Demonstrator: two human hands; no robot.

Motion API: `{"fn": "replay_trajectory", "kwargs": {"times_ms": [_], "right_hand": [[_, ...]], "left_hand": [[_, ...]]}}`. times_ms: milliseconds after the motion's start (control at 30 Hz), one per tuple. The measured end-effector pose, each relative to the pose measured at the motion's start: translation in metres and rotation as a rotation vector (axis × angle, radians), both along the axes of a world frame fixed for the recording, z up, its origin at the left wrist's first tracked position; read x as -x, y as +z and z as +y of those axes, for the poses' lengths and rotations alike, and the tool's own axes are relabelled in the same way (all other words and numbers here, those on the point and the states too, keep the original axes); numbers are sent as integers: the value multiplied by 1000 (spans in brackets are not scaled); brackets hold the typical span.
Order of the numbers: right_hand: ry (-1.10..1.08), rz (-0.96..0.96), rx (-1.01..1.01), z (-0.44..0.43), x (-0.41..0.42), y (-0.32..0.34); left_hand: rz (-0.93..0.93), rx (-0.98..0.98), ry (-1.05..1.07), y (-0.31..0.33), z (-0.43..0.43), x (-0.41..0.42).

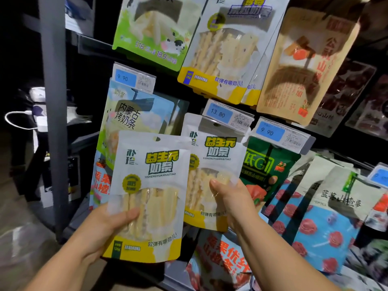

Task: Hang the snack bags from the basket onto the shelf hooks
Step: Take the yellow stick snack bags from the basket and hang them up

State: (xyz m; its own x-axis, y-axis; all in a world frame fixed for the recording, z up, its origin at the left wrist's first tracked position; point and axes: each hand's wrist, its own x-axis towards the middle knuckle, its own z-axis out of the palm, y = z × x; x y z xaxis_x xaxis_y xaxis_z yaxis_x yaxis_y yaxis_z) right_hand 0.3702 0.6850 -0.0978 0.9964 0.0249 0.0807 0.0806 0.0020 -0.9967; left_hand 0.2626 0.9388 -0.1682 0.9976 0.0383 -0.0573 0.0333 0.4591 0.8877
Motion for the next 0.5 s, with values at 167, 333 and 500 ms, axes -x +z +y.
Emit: {"fn": "replay_trajectory", "kwargs": {"times_ms": [167,333,500], "right_hand": [[-41,32,34,6,-7,-2],[-54,81,52,9,-13,0],[-78,129,300,6,-10,2]], "left_hand": [[2,-20,11,2,-1,0],[-11,-29,42,4,-6,-7],[4,-26,39,4,-11,-19]]}}
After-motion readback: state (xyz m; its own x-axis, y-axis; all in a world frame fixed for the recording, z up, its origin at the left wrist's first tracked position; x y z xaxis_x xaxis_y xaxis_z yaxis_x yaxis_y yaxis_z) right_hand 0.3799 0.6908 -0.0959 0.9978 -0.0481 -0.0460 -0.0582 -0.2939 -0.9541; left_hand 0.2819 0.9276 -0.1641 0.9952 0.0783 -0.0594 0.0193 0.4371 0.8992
